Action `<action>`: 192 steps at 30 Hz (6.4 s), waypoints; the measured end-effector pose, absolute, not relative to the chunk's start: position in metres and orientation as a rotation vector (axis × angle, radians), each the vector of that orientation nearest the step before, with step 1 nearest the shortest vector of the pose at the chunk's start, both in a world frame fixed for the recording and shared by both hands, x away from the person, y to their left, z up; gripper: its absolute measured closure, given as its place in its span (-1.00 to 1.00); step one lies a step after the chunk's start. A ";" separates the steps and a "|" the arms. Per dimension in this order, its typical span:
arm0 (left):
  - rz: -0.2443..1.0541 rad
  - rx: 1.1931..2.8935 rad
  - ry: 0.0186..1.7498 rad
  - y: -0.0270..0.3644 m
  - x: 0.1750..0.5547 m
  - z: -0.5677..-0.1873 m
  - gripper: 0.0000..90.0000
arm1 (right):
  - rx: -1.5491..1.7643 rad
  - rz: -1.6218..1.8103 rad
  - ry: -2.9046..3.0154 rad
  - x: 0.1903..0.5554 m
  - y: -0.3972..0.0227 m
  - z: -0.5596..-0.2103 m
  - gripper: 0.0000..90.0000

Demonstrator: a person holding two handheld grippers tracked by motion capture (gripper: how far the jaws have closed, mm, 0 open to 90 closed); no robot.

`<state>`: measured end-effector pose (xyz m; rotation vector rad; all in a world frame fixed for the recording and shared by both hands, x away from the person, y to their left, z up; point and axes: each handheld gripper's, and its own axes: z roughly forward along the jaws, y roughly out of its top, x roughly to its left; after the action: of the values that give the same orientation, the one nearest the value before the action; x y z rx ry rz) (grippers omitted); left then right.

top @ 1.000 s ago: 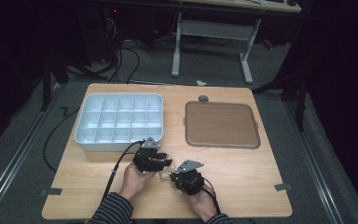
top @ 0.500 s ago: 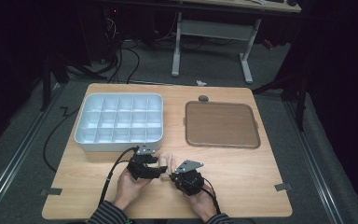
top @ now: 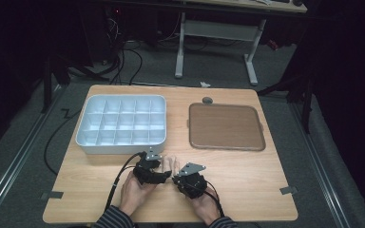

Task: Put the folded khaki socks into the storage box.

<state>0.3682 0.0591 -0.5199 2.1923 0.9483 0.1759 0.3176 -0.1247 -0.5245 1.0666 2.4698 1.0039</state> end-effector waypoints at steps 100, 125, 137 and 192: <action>-0.140 2.105 0.953 0.076 0.394 -0.502 0.74 | 1.429 0.882 2.073 0.322 -0.257 -0.531 -0.11; -0.131 2.093 0.947 0.092 0.391 -0.497 0.74 | 1.427 0.882 2.076 0.322 -0.257 -0.531 -0.13; -0.134 2.073 0.963 0.100 0.393 -0.494 0.75 | 1.425 0.883 2.078 0.322 -0.257 -0.531 -0.14; -0.017 2.002 0.987 0.148 0.404 -0.452 0.75 | 1.420 0.885 2.083 0.322 -0.257 -0.531 -0.15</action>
<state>0.4042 0.1484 -0.4524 2.0024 0.9871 -0.0167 0.3218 -0.2569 -0.5314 1.4202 2.0832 0.8852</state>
